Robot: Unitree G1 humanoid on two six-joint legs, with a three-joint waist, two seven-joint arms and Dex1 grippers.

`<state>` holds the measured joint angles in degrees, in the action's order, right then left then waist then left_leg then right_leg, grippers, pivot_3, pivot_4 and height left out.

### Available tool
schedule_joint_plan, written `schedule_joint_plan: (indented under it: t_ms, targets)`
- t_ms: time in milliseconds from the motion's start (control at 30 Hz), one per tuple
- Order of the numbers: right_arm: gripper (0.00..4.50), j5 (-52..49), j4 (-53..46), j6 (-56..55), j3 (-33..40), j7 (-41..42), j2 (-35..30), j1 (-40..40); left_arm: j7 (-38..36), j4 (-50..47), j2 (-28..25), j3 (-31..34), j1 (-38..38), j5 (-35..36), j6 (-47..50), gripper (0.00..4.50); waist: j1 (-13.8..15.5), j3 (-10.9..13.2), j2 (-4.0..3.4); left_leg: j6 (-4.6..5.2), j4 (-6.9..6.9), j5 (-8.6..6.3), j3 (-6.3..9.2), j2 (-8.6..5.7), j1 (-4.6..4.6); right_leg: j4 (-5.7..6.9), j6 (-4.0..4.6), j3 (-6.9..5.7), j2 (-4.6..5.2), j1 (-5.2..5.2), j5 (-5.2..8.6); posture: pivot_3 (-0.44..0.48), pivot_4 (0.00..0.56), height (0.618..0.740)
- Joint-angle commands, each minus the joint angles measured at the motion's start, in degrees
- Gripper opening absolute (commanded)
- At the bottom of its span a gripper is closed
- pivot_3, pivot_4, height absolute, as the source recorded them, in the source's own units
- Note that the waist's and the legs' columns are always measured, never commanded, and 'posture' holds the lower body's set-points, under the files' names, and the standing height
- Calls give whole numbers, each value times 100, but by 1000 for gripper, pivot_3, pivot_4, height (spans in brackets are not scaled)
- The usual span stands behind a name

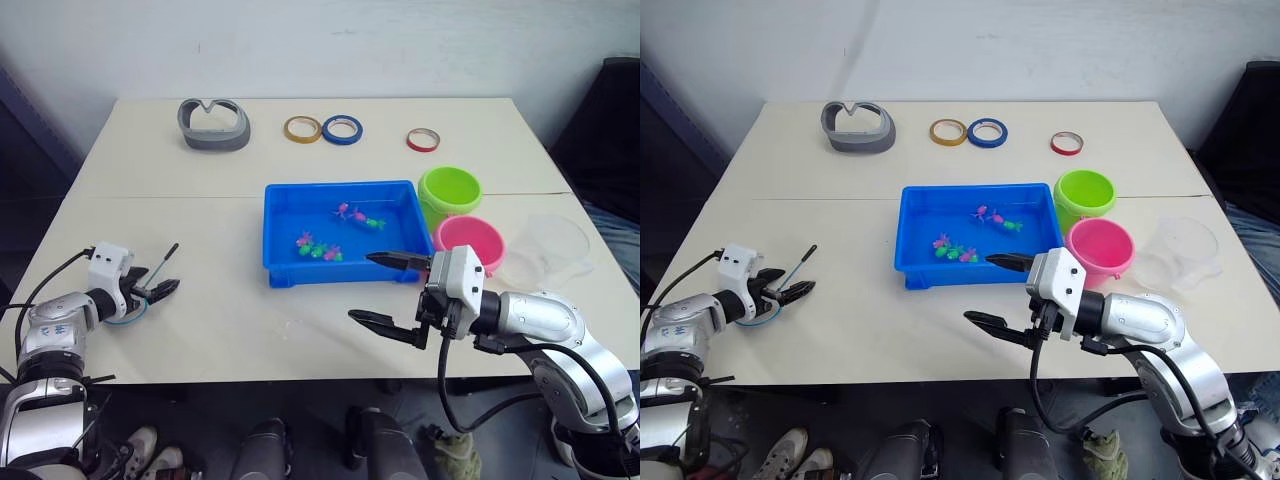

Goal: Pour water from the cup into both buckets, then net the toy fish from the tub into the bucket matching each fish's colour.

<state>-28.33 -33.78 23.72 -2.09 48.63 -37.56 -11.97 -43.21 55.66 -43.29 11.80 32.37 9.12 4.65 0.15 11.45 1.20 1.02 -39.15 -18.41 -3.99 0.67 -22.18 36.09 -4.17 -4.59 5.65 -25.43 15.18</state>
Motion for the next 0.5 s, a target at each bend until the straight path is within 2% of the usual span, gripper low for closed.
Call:
schedule_joint_plan:
  t_ms: [33,133,233,367,400,500]
  targets:
    - [4446,-57,-139,-63,93,-43,16,-74,43,282,41,-84,140,-146,-157,4500,10,-1,0,0,0,0,0,0,0,0,0,-1,0,0,0,0,150,713]
    - [4446,-71,-144,-58,111,-53,-1,-74,-32,395,42,-132,200,-201,-216,4500,14,-1,1,0,0,1,0,0,2,4,0,0,0,0,0,0,150,713]
    - [4500,-75,-162,-49,131,-73,-16,-63,-94,468,43,-179,225,-259,-279,3724,26,-1,1,1,0,1,0,-1,3,7,0,0,0,0,0,0,150,713]
    - [4500,-88,-182,-26,149,-111,-18,-53,-110,502,57,-164,235,-286,-311,2001,43,-2,1,0,0,2,-1,-1,3,6,0,0,1,0,0,0,150,713]
    - [4500,-91,-191,-22,153,-115,-21,-48,-113,501,61,-159,235,-287,-309,1431,47,-2,2,1,0,2,-2,-2,2,5,0,1,1,0,0,0,150,713]
    - [4500,-105,-210,-3,165,-136,-29,-38,-126,497,66,-155,228,-289,-305,280,60,-2,2,0,0,2,-5,-2,2,4,0,2,1,0,0,0,150,713]
